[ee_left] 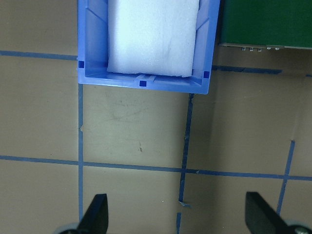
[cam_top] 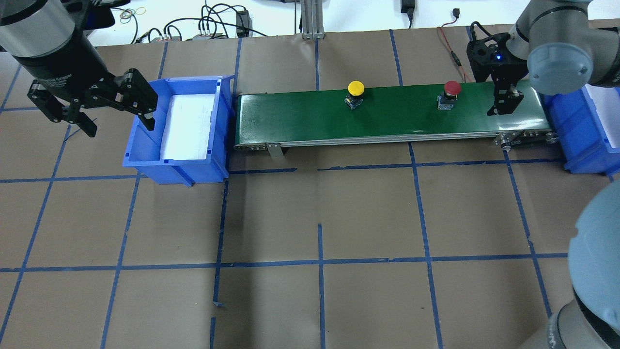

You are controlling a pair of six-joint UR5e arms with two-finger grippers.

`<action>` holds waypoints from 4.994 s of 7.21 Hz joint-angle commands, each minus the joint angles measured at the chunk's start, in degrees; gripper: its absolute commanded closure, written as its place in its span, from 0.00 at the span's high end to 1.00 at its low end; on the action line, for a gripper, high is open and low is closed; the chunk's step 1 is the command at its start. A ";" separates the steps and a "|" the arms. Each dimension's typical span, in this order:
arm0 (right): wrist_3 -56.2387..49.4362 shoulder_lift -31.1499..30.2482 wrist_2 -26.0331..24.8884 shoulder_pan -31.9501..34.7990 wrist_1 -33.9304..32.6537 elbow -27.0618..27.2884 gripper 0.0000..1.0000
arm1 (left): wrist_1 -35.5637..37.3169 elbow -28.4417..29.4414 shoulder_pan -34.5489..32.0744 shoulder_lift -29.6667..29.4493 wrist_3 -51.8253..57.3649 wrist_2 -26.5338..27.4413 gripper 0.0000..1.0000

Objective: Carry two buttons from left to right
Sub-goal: 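Lower the right gripper onto the red button and grasp it, then lift the red button and carry it into the far blue bin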

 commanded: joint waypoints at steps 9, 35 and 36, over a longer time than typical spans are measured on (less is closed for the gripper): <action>6.00 4.81 0.84 -0.09 3.61 -6.06 1.00 | -0.41 -0.25 -0.16 0.18 -0.19 -0.39 1.00; -20.68 9.99 2.96 -26.72 0.10 -13.38 0.08 | -0.32 -0.16 -0.07 0.09 -0.10 -0.48 1.00; -20.96 10.16 2.52 -26.72 -3.04 -11.18 0.08 | -0.32 -0.16 -0.07 0.09 -0.10 -0.48 1.00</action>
